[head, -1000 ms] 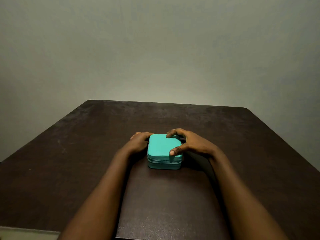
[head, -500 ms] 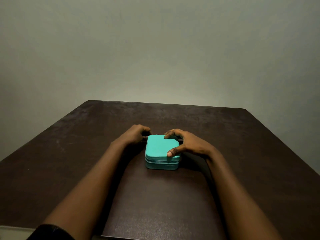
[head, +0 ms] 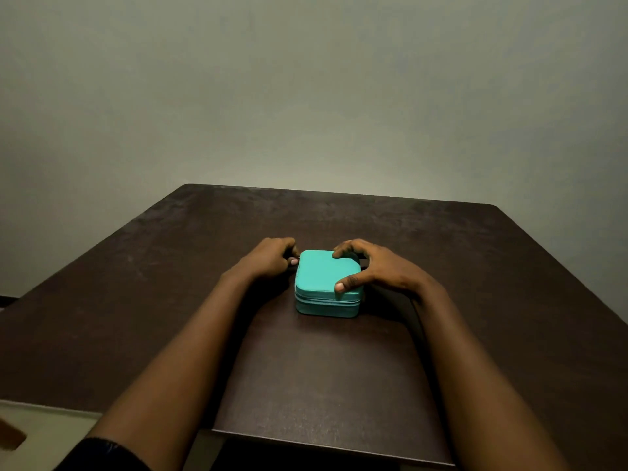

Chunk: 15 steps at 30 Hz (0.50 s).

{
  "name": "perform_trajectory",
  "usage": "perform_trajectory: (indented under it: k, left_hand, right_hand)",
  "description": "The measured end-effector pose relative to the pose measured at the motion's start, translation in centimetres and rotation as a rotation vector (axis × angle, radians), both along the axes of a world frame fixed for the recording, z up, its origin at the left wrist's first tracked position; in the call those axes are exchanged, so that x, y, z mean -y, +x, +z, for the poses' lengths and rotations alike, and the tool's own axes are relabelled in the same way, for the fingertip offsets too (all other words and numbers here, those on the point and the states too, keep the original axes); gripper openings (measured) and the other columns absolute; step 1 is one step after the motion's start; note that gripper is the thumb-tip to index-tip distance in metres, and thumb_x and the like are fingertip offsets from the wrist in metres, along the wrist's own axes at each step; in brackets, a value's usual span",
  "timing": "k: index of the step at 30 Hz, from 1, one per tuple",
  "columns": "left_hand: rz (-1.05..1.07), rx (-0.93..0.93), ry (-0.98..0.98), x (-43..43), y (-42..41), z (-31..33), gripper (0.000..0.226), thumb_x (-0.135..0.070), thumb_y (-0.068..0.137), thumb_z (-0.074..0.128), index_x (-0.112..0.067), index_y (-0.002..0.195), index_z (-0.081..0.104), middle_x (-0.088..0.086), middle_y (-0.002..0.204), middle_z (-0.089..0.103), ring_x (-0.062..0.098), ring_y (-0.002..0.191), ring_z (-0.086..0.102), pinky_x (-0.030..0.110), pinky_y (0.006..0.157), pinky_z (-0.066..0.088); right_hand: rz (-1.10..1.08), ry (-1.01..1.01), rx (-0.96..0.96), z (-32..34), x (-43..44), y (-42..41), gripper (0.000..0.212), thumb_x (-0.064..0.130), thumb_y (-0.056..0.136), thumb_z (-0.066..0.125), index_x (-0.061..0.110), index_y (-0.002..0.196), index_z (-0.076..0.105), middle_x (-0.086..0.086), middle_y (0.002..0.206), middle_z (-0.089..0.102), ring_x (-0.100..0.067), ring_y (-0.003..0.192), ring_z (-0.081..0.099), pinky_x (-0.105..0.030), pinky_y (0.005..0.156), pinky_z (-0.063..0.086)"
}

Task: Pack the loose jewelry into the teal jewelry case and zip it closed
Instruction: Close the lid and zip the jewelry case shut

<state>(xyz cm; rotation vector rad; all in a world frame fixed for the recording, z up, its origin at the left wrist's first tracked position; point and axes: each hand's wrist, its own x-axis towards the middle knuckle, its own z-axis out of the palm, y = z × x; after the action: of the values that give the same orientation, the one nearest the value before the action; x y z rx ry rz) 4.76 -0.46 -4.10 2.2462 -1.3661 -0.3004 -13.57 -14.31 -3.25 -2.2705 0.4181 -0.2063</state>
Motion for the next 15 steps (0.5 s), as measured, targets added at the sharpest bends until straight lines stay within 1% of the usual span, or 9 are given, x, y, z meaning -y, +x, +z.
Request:
perform_trajectory:
  k: [4,5,7,10,12,15]
  left_hand:
    - [0.051,-0.019,-0.001,-1.1,-0.8,0.4,0.014,-0.005,0.088,0.052,-0.016,0.079,0.05,0.002,0.09,0.058,0.018,0.085,0.052,0.026,0.065,0.036]
    - [0.06,-0.029,0.002,-1.4,-1.0,0.5,0.014,-0.003,0.088,0.052,-0.016,0.081,0.051,0.003,0.093,0.059,0.017,0.086,0.052,0.025,0.064,0.036]
    - [0.069,-0.036,0.023,-2.2,-1.3,0.9,0.013,-0.002,0.088,0.051,-0.014,0.086,0.055,0.007,0.102,0.063,0.017,0.089,0.053,0.024,0.069,0.035]
    - [0.068,-0.029,0.086,-3.3,-1.8,1.2,0.009,-0.006,0.089,0.053,-0.013,0.092,0.059,0.008,0.113,0.064,0.02,0.1,0.055,0.024,0.075,0.036]
    - [0.083,-0.042,0.102,-3.8,-2.4,1.2,0.007,-0.01,0.09,0.055,-0.013,0.094,0.06,0.008,0.115,0.065,0.019,0.101,0.055,0.024,0.077,0.037]
    - [0.131,-0.084,0.071,-4.6,-3.6,0.7,0.014,-0.012,0.092,0.054,-0.007,0.102,0.063,0.009,0.117,0.064,0.019,0.103,0.056,0.022,0.079,0.037]
  right_hand:
    - [-0.004,0.004,0.013,-0.1,-0.1,0.1,0.051,0.03,0.066,0.082,0.034,0.11,0.057,0.015,0.125,0.051,-0.008,0.118,0.046,-0.02,0.092,0.037]
    - [-0.007,0.007,0.018,-0.1,-0.1,0.1,0.051,0.03,0.066,0.083,0.033,0.11,0.057,0.014,0.126,0.051,-0.008,0.118,0.047,-0.02,0.092,0.037]
    - [-0.01,0.012,0.025,-0.2,0.0,0.1,0.05,0.03,0.065,0.083,0.034,0.109,0.058,0.013,0.126,0.052,-0.008,0.117,0.047,-0.02,0.092,0.037]
    - [-0.015,0.018,0.021,-0.3,-0.1,0.1,0.051,0.038,0.061,0.083,0.04,0.104,0.057,0.012,0.127,0.052,-0.011,0.119,0.047,-0.025,0.096,0.039]
    - [-0.028,0.01,0.022,-0.3,-0.1,0.1,0.051,0.04,0.061,0.083,0.039,0.105,0.056,0.011,0.128,0.052,-0.011,0.119,0.047,-0.028,0.099,0.04]
    - [-0.041,-0.003,0.021,-0.3,-0.2,0.1,0.051,0.036,0.065,0.082,0.036,0.108,0.056,0.01,0.13,0.051,-0.012,0.12,0.046,-0.029,0.101,0.039]
